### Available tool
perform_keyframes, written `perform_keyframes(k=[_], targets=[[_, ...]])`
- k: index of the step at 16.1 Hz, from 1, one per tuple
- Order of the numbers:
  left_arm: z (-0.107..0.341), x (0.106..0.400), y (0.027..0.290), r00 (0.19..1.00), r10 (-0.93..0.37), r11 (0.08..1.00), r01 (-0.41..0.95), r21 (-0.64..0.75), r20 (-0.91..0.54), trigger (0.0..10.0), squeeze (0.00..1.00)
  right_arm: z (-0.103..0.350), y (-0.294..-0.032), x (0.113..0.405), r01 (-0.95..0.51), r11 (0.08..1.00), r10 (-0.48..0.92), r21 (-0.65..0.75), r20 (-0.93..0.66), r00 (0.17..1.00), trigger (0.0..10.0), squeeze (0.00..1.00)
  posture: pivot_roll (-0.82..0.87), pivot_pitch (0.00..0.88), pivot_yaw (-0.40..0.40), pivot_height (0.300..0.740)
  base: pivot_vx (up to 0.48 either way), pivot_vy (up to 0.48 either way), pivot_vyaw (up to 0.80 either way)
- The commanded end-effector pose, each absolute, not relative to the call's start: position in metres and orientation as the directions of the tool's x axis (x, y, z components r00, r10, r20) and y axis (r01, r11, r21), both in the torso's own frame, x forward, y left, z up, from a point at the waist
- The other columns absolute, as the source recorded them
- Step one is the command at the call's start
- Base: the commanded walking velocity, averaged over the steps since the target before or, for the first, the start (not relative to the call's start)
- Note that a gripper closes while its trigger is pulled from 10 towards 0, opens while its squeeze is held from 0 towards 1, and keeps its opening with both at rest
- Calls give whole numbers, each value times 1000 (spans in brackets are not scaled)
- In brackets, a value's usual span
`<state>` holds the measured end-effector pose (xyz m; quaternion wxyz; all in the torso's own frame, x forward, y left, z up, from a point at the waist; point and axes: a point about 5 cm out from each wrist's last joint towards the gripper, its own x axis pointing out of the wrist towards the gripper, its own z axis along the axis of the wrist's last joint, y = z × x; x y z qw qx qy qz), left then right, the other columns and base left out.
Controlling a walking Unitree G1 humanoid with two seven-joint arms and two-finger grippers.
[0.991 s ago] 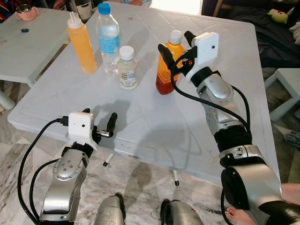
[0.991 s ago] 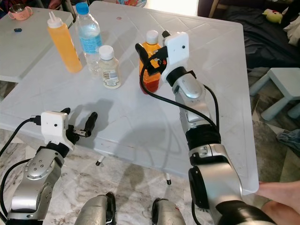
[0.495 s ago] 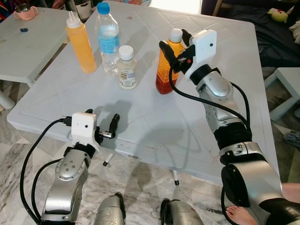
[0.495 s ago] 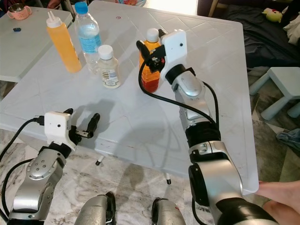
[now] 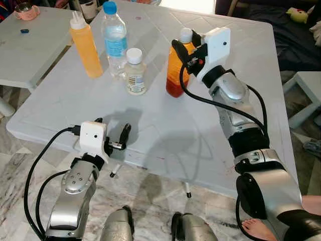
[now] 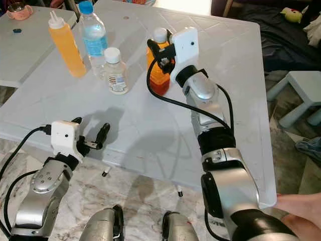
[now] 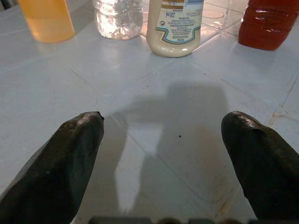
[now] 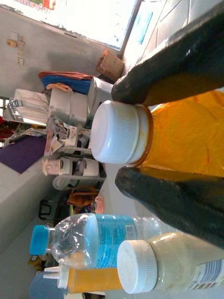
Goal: Restocking fridge
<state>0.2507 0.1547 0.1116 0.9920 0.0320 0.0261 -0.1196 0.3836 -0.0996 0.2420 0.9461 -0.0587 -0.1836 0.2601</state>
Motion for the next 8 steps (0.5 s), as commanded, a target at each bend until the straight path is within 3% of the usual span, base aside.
perform_keyframes(k=[1, 8], targets=[[106, 249, 154, 966, -241, 967, 247, 66, -89, 10000, 0, 245, -98, 385, -476, 854, 520, -209, 303, 799, 0, 0, 98, 169, -14, 740, 0, 0, 0], [103, 252, 153, 965, -240, 966, 248, 70, -107, 10000, 0, 236, -101, 380, -466, 859, 507, -211, 241, 827, 0, 0, 90, 159, -22, 740, 0, 0, 0]])
